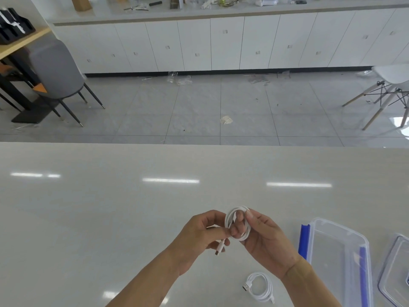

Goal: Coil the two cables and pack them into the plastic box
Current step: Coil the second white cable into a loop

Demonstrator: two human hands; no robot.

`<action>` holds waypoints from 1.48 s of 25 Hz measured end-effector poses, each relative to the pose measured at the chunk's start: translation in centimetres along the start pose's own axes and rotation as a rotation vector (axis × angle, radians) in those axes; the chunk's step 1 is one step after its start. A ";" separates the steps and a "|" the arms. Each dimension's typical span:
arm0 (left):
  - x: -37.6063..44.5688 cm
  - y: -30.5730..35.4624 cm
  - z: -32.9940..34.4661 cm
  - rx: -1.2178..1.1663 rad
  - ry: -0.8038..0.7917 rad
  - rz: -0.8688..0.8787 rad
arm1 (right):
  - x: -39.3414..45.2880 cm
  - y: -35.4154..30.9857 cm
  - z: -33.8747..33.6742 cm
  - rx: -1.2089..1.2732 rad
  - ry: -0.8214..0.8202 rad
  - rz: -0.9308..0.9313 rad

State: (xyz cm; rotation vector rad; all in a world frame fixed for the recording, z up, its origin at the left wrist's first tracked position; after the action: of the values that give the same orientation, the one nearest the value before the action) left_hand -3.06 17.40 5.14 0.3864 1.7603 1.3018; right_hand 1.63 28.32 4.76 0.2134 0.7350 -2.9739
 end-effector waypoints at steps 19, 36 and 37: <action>0.0 -2.8 -0.6 -0.023 0.155 -0.012 | -4.6 -0.9 -2.8 -0.676 0.405 -0.111; 0.2 -6.6 1.5 0.400 0.110 0.096 | -10.3 4.0 -3.2 -1.308 0.824 -0.132; 0.3 -6.7 2.1 0.403 0.101 0.106 | -10.8 4.1 -3.3 -1.286 0.840 -0.158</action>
State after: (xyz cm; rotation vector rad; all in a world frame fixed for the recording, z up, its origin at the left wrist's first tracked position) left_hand 0.04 16.17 -0.99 0.6558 2.1154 1.0472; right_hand 13.13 26.67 1.64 1.2691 2.5160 -1.7748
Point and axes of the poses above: each hand's wrist, its own x-axis towards the middle knuckle, its own z-axis out of the palm, y = z × x, the point moved 8 cm from there along x, towards the middle knuckle, and after that the axes turned 13 degrees about x, right-handed, at the moved point
